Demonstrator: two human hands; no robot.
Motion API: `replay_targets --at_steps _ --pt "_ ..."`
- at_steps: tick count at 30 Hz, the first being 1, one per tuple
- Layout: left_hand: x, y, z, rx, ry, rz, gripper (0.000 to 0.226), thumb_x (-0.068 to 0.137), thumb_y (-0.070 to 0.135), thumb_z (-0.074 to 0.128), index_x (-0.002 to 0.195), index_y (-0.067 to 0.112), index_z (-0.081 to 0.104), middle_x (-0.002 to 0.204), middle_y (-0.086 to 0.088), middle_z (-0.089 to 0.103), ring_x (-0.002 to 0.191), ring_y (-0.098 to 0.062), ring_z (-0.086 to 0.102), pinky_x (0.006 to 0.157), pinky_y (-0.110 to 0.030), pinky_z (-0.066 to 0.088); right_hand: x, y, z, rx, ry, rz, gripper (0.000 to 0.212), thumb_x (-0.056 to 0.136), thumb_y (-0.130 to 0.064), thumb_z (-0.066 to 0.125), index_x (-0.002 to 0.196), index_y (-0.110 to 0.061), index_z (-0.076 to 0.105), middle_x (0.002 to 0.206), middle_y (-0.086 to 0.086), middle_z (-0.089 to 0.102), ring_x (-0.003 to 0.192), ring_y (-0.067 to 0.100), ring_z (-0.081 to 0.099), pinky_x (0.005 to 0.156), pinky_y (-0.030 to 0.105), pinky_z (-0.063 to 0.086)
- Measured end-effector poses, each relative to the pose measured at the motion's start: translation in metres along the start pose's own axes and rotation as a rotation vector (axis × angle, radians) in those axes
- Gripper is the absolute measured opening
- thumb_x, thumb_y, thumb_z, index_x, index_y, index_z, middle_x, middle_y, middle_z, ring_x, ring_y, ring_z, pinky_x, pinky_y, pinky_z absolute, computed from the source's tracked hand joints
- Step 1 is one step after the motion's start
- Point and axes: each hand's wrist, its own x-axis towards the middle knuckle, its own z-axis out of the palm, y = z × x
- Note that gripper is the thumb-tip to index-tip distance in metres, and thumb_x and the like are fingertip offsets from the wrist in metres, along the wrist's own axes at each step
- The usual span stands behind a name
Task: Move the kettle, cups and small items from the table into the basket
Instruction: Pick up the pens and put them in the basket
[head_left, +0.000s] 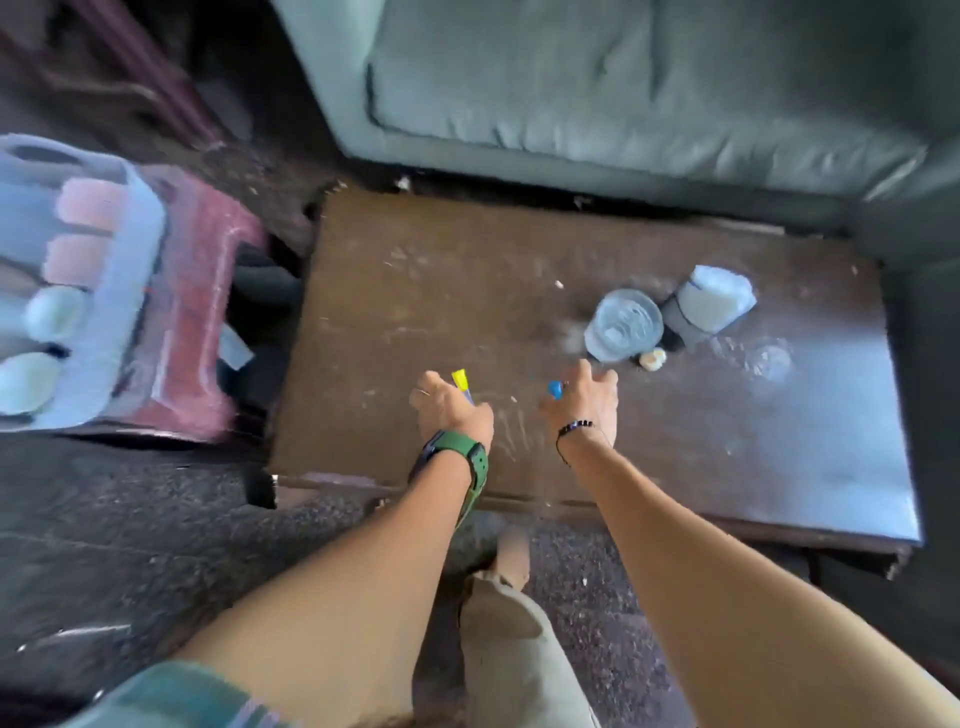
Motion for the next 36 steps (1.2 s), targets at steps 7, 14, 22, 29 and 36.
replay_targets --at_steps 7,14,22,29,36 --pt "0.015 0.013 -0.159 -0.106 0.221 0.045 0.054 0.082 0.012 0.061 0.128 0.004 0.032 0.134 -0.019 0.037 0.114 -0.040 0.051 0.093 -0.041 0.043 -0.075 -0.164 -0.005 0.029 -0.017 -0.317 0.030 0.087 -0.016 0.055 0.116 -0.011 0.049 0.126 0.015 0.037 0.114 0.036 0.046 0.082 0.038 0.046" --pt "0.033 0.008 -0.302 -0.166 0.370 0.096 0.063 0.081 0.010 0.060 0.134 0.000 0.028 0.138 -0.021 0.034 0.127 -0.040 0.039 0.104 -0.041 0.039 -0.129 -0.289 -0.004 -0.029 0.005 -0.526 0.034 0.085 -0.017 0.055 0.118 -0.010 0.049 0.127 0.017 0.038 0.115 0.038 0.047 0.091 0.042 0.047" --pt "0.042 0.000 -0.424 -0.226 0.488 0.108 0.061 0.078 0.008 0.060 0.132 0.002 0.034 0.134 -0.023 0.042 0.117 -0.039 0.050 0.096 -0.041 0.047 -0.174 -0.411 0.000 -0.033 0.017 -0.732 0.026 0.087 -0.021 0.056 0.109 -0.009 0.051 0.120 0.017 0.042 0.106 0.039 0.054 0.089 0.040 0.049" --pt "0.041 -0.004 -0.481 -0.150 0.579 0.136 0.055 0.082 0.013 0.061 0.130 0.003 0.035 0.134 -0.020 0.040 0.118 -0.037 0.048 0.095 -0.038 0.043 -0.192 -0.472 0.009 -0.070 0.002 -0.911 0.030 0.086 -0.020 0.058 0.113 -0.008 0.051 0.121 0.017 0.042 0.104 0.038 0.055 0.087 0.039 0.049" --pt "0.052 0.000 -0.518 0.044 0.504 0.185 0.060 0.080 0.013 0.064 0.132 0.006 0.037 0.132 -0.020 0.047 0.119 -0.035 0.050 0.094 -0.036 0.043 -0.200 -0.505 0.025 -0.025 -0.083 -0.907 0.035 0.084 -0.024 0.061 0.114 -0.009 0.051 0.122 0.017 0.043 0.104 0.038 0.057 0.091 0.041 0.049"
